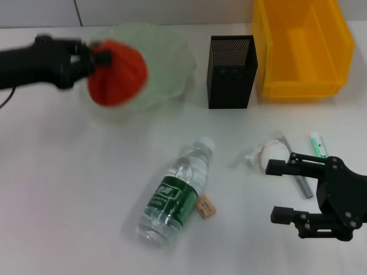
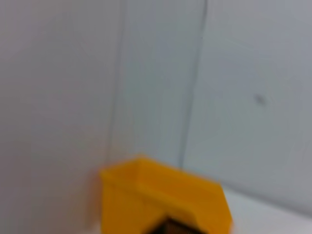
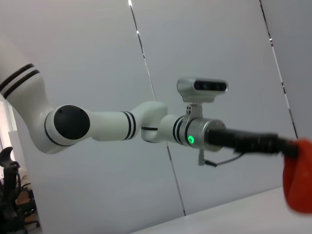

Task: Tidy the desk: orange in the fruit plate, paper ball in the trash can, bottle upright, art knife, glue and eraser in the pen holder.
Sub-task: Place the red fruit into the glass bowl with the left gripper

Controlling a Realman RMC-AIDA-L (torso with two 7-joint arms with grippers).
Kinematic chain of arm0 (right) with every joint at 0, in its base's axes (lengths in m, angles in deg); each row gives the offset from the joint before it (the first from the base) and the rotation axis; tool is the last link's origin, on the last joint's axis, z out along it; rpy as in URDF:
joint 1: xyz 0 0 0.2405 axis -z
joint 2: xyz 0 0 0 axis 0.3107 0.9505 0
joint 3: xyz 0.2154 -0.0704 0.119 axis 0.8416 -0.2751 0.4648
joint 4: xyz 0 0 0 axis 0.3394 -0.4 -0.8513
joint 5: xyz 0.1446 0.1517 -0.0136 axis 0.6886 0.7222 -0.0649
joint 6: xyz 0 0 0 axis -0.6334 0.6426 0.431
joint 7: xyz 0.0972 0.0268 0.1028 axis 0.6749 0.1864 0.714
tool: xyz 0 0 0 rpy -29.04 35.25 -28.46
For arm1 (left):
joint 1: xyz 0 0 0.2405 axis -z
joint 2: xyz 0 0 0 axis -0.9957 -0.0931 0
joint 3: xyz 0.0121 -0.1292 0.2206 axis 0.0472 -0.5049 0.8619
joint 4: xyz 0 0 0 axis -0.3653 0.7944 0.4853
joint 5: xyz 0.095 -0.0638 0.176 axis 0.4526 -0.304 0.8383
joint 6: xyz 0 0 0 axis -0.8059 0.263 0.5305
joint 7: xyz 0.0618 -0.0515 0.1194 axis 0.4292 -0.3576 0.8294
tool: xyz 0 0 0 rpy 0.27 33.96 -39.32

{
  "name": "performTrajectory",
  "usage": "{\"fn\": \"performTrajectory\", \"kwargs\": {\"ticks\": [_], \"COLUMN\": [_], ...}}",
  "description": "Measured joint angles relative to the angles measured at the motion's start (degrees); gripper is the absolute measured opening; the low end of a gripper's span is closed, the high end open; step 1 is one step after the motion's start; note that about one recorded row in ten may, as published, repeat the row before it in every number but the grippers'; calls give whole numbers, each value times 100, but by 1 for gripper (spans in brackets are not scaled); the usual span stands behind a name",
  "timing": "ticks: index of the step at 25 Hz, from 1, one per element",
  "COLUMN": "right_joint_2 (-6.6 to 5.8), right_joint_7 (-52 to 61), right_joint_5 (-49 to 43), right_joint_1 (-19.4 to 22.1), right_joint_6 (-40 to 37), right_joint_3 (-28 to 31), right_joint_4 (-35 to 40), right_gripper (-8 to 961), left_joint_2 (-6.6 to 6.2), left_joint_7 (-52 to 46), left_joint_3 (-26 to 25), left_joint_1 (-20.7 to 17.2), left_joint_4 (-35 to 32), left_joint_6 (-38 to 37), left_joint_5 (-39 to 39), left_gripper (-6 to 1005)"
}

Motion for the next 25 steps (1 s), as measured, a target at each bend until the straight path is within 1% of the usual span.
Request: {"fn": "performTrajectory", "kwargs": {"ticks": [3,4,7,9,11,14,18,21,23,25], "right_joint_2": [6,6,11,15,17,17,17,17,17,11], "right_joint_7": [-5,-7,-36,-95,-164,-221,-229,-230,-230,-222], "right_joint_5": [13,13,42,62,67,79,83,102,159,332], "right_joint_1": [-70,-101,-171,-209,-230,-228,-218,-222,-226,-205], "right_joint_6": [58,81,104,114,132,169,231,275,286,296], "right_joint_3": [3,5,4,3,-1,-4,-6,-1,9,22], "right_joint_4": [-95,-140,-249,-331,-414,-496,-582,-597,-599,-577], "right_gripper": [748,748,748,748,748,747,747,747,747,747], "left_joint_2": [73,93,96,98,126,148,141,120,103,46], "left_joint_7": [22,29,21,-54,-125,-124,95,187,215,270], "left_joint_3": [59,117,406,716,1122,1560,1715,1732,1731,1732], "left_joint_1": [157,255,581,737,786,752,601,466,331,151], "left_joint_4": [174,302,749,981,1064,1080,1129,1148,1118,1012], "left_joint_6": [489,754,1815,2552,3254,3779,4070,4027,3782,3170], "left_joint_5": [-368,-460,-520,-509,-519,-662,-1176,-1527,-1732,-1805], "left_gripper": [175,176,176,176,177,177,309,421,513,605]}}
